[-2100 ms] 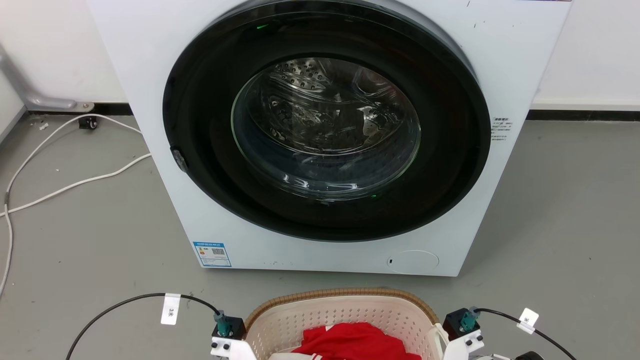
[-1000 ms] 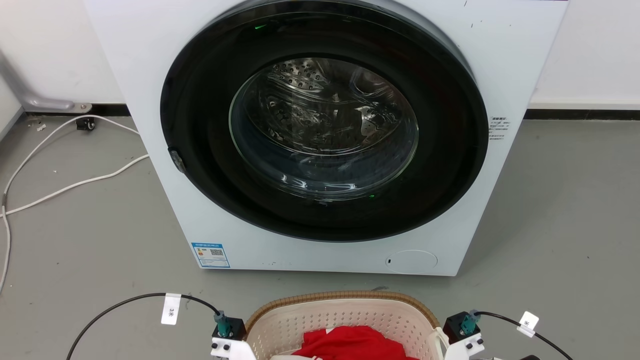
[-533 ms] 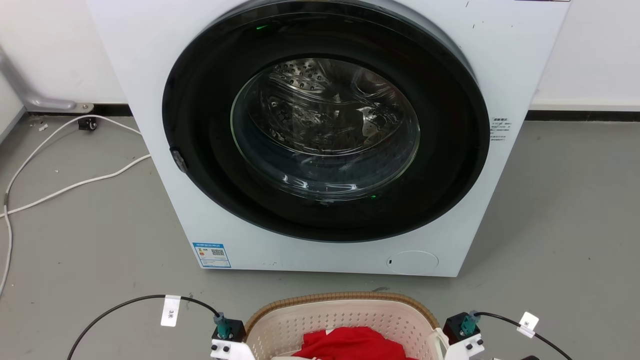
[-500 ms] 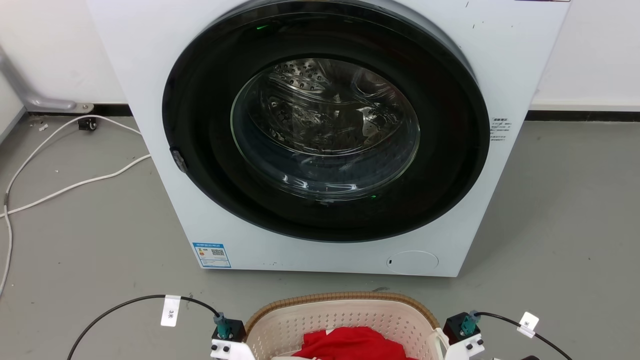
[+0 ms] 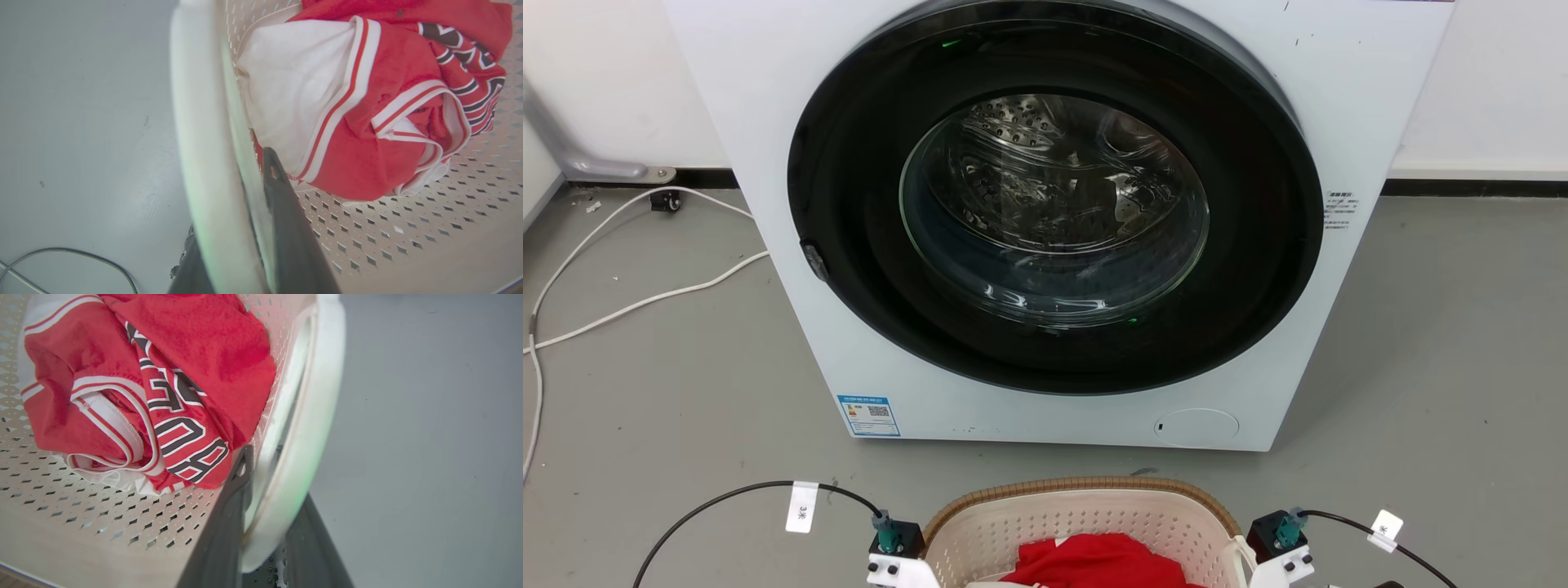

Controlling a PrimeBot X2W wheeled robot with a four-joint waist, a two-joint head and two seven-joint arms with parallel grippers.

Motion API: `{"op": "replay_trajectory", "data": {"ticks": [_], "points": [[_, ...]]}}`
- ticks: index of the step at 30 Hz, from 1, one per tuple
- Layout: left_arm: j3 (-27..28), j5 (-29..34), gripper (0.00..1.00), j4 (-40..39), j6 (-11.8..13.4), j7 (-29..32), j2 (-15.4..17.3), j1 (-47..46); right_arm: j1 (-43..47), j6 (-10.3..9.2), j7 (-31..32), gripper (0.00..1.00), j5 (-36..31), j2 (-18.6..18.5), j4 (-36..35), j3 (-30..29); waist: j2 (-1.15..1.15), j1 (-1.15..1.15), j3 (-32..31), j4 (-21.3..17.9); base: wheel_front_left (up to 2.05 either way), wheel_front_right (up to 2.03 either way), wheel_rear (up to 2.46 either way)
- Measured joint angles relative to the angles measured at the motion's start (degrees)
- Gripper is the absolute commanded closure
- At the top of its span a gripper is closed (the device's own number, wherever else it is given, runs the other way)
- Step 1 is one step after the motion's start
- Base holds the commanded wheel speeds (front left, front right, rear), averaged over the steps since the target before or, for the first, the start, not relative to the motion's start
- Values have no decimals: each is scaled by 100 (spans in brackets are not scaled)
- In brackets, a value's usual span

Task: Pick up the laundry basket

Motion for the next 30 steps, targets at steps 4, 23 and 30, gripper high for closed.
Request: {"op": "replay_trajectory", "data": {"ticks": [4, 23, 30], "points": [[-51, -30, 100, 10, 0, -8, 0, -27, -1, 0, -12, 100, 0, 0, -1, 4, 0, 0, 5, -3, 0, 0, 0], [-201, -188, 100, 25, 1, -42, -3, -37, -2, 0, -13, 100, -2, 0, 1, 19, 0, 0, 0, -6, 0, 0, 0], [-247, -233, 100, 34, 1, -58, -3, -37, -2, 0, -14, 100, -3, 0, 0, 22, 0, 0, -11, -4, 0, 0, 0]]}}
